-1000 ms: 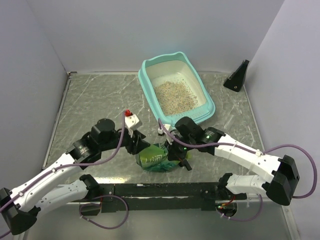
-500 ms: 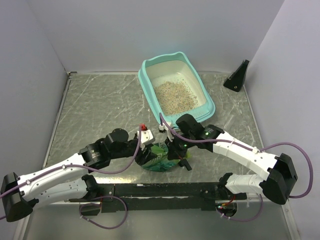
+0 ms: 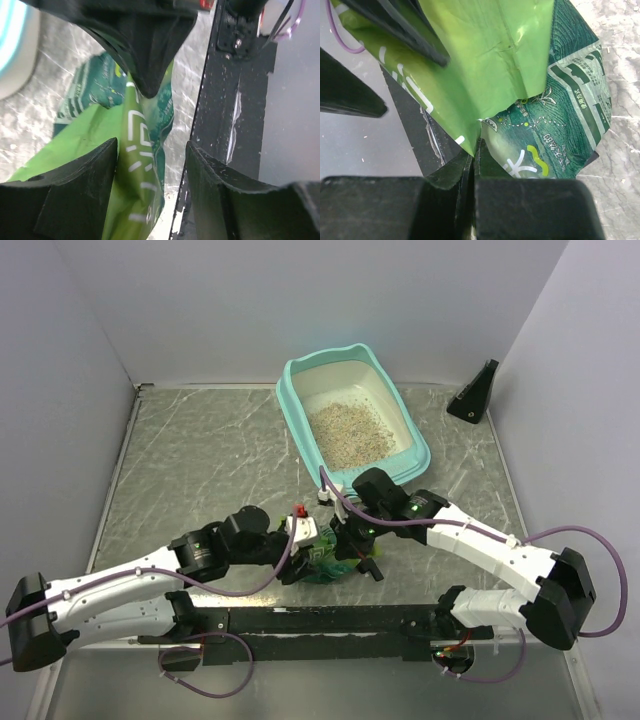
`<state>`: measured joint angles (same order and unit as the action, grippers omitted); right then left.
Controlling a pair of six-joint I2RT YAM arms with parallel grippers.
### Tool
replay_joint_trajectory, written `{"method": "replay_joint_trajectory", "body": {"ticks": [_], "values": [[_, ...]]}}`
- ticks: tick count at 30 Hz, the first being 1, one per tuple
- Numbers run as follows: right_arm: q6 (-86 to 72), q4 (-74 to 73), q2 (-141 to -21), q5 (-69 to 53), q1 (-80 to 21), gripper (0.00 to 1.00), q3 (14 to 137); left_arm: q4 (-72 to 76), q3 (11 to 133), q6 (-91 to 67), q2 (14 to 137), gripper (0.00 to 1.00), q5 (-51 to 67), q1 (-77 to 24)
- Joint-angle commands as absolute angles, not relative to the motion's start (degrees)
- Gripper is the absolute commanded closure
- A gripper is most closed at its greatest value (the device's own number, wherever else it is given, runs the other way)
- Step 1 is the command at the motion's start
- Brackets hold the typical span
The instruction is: Fill the litter box with clean litter
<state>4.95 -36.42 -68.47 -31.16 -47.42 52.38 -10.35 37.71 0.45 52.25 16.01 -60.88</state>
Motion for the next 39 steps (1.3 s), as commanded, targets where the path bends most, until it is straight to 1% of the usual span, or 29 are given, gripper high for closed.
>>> {"method": "replay_joint_trajectory", "body": {"ticks": [1, 3, 5, 6, 7, 8, 10, 11, 15, 18, 19, 21, 22, 23, 25, 31, 34, 38, 39], "values": [[4.2, -35.6, -66.0, -34.2, -47.5, 1.0, 52.2, -9.3, 36.6, 0.9, 53.9, 0.39, 12.4, -63.3], [4.3, -35.8, -65.5, -34.1, -47.4, 1.0, 51.9, -9.7, 36.4, 1.2, 54.5, 0.4, 10.4, -63.7], [4.4, -35.9, -64.5, -34.0, -47.5, 1.0, 51.4, -10.2, 36.3, 1.6, 55.3, 0.51, 5.5, -63.6], [4.3, -35.9, -63.8, -34.1, -47.5, 1.0, 51.2, -10.5, 36.6, 1.9, 56.9, 0.61, 2.8, -63.6], [4.2, -35.9, -63.3, -34.2, -47.5, 1.0, 50.8, -11.8, 37.0, 2.1, 58.0, 0.91, -1.9, -63.6], [4.2, -35.9, -62.8, -34.0, -47.5, 1.0, 50.1, -12.2, 37.4, 2.7, 58.9, 0.99, -4.8, -63.6], [4.3, -35.7, -61.5, -33.7, -47.5, 1.0, 49.3, -12.8, 37.9, 3.4, 59.9, 0.99, -8.2, -63.5], [4.4, -35.6, -61.1, -33.6, -47.5, 1.0, 49.0, -12.5, 37.8, 3.9, 59.7, 0.99, -11.8, -63.5], [4.7, -35.9, -60.3, -32.1, -47.7, 1.0, 49.1, -12.6, 36.7, 4.9, 54.0, 0.99, -16.8, -62.1], [4.6, -35.6, -60.8, -30.2, -47.7, 0.86, 49.9, -13.4, 36.5, 5.5, 49.9, 0.99, -19.9, -59.9], [4.6, -35.3, -61.0, -29.4, -47.7, 0.76, 50.2, -13.6, 36.6, 6.0, 49.0, 0.99, -20.2, -59.4], [4.0, -34.7, -61.3, -27.7, -47.6, 0.66, 51.0, -14.5, 36.6, 6.2, 46.8, 0.99, -20.5, -58.5], [3.8, -34.5, -61.3, -25.5, -47.5, 0.58, 51.2, -15.0, 36.7, 6.8, 46.1, 0.99, -20.5, -58.4], [3.3, -34.2, -61.2, -24.0, -47.6, 0.55, 51.9, -15.5, 36.7, 7.0, 45.5, 0.99, -20.7, -58.4], [3.3, -34.5, -60.6, -20.4, -47.5, 0.52, 52.6, -16.3, 36.4, 6.9, 44.0, 0.99, -21.1, -58.4], [6.2, -35.5, -61.2, -18.2, -47.7, 0.5, 54.8, -15.1, 34.4, 5.8, 40.3, 0.99, -17.9, -58.4], [9.2, -31.7, -59.9, -15.6, -47.8, 0.48, 53.3, -15.5, 34.1, 4.9, 39.7, 0.99, -16.8, -58.4], [13.3, -27.4, -59.0, -17.9, -48.1, 0.42, 52.8, -15.9, 34.4, 4.1, 39.6, 0.99, -15.6, -58.4], [14.6, -27.2, -59.0, -19.0, -48.2, 0.38, 53.0, -16.0, 34.5, 3.8, 39.5, 0.99, -15.4, -58.4]]}}
